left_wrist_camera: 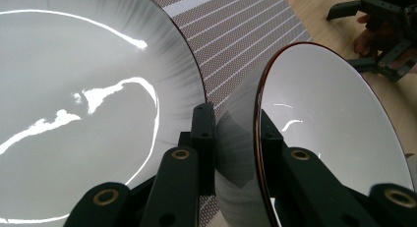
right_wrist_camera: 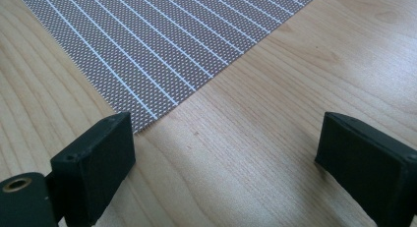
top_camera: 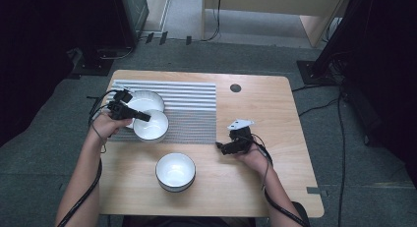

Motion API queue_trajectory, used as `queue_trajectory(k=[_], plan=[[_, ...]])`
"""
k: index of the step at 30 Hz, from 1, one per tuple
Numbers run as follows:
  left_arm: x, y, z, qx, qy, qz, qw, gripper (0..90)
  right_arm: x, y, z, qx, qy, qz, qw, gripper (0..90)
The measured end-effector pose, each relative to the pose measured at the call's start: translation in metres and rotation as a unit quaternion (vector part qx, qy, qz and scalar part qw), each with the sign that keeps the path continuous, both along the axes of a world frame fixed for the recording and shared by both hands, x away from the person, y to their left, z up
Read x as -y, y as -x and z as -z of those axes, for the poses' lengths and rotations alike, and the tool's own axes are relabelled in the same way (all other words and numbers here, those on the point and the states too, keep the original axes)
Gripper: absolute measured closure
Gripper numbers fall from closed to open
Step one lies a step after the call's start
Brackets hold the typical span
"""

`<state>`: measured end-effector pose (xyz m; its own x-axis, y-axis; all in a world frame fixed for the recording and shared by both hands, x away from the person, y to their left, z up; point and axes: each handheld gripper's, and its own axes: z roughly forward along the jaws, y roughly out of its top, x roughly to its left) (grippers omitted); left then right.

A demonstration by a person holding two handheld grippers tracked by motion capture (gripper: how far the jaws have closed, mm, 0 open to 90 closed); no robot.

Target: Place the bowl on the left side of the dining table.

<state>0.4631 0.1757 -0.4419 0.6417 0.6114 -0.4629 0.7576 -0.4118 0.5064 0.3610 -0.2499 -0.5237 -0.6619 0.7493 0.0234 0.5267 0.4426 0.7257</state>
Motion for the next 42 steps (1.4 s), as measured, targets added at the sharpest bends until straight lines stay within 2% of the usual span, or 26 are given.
queue_trajectory(k=[12, 21, 26, 30, 36, 42], plan=[[-0.004, -0.014, -0.001, -0.006, 0.011, -0.013, 0.9998, 77.2, 0.000, 0.000, 0.000, 0.000, 0.000, 0.000, 1.0000, 6.9], [-0.009, -0.025, -0.003, 0.003, 0.002, -0.020, 0.9998, 77.0, 0.000, 0.000, 0.000, -0.001, 0.000, 0.000, 1.0000, 6.9], [-0.014, -0.028, -0.005, 0.006, 0.008, -0.024, 0.9996, 77.0, 0.000, 0.000, 0.000, 0.000, 0.001, 0.000, 1.0000, 6.9], [-0.018, -0.030, -0.006, 0.011, 0.008, -0.040, 0.9991, 77.0, 0.000, 0.000, 0.000, 0.000, 0.000, 0.000, 1.0000, 7.0], [-0.022, -0.036, -0.005, 0.008, 0.003, -0.047, 0.9989, 77.0, 0.000, 0.000, 0.000, 0.000, -0.001, 0.001, 1.0000, 7.0], [-0.028, -0.040, -0.004, 0.008, 0.010, -0.059, 0.9982, 77.0, 0.000, 0.000, 0.000, 0.000, -0.001, 0.001, 1.0000, 6.9]])
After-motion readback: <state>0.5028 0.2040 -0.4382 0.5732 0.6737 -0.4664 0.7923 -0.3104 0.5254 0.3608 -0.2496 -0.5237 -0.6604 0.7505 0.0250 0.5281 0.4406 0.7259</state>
